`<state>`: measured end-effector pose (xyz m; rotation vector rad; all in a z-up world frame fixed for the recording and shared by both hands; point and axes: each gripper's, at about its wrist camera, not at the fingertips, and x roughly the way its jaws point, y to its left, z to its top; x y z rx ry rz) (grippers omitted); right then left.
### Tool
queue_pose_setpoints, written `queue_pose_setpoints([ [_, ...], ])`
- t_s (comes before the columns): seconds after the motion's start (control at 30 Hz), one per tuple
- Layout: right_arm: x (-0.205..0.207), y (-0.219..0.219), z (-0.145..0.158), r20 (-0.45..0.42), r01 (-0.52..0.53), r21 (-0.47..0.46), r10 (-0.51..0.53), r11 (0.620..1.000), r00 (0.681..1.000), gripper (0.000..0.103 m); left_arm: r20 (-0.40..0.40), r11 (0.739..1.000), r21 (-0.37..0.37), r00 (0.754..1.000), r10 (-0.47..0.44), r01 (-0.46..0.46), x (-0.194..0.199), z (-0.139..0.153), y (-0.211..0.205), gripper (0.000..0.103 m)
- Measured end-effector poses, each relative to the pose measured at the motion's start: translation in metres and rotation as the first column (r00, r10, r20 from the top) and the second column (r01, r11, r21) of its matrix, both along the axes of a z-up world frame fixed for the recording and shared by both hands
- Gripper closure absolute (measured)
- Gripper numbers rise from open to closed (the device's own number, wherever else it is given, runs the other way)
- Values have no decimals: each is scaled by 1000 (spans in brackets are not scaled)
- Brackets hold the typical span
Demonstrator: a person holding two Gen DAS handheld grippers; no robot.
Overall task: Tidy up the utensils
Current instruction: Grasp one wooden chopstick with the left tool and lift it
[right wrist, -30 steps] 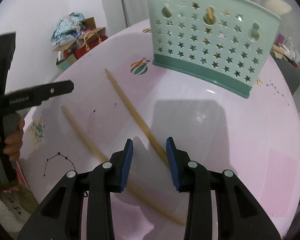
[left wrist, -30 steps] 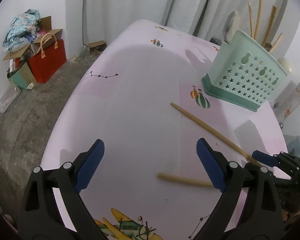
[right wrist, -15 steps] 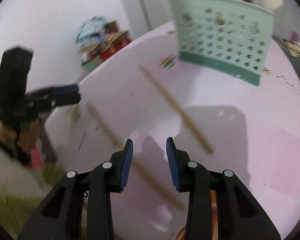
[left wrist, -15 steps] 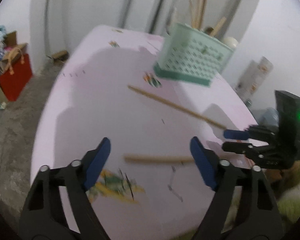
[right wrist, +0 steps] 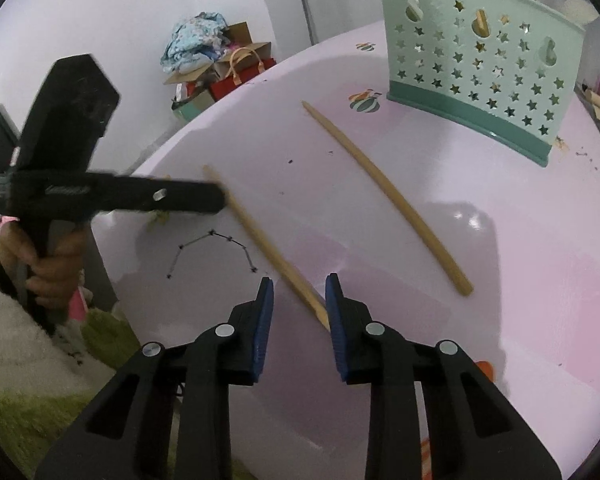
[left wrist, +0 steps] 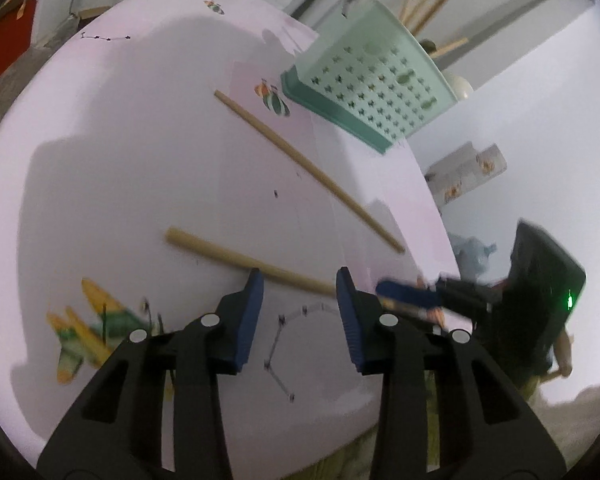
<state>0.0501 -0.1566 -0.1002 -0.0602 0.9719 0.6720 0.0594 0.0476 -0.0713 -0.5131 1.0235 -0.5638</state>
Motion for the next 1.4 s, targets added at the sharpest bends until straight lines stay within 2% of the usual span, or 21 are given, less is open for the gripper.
queue_pose_setpoints([
  [0.2,1,16,-4,-16,-13,60,14,998,1000,80,24,998,39,998,50,-51,23,4,-3,68],
  [0.43,15,35,-7,-30,-25,109,28,994,999,81,62,975,200,995,82,-93,47,13,-10,69],
  [0.6,23,35,-5,-39,0,146,5,989,999,81,84,934,343,994,74,-98,59,16,-14,71],
  [0.7,26,22,-1,-40,43,184,-36,982,999,81,75,912,399,995,71,-95,65,18,-16,72],
  [0.77,25,14,2,-41,70,199,-63,977,997,81,77,891,442,994,76,-102,68,18,-19,77],
  [0.83,26,7,4,-36,88,213,-83,973,996,81,88,868,480,992,92,-123,70,19,-23,87],
  [1.0,25,-8,12,-10,117,228,-118,967,993,81,114,862,474,983,141,-179,74,17,-22,93],
  [1.23,19,-23,24,3,162,227,-167,960,986,81,109,900,360,969,221,-246,79,16,-4,100],
  [1.4,36,-23,33,5,157,191,-160,969,987,81,127,903,312,955,267,-294,72,21,9,100],
])
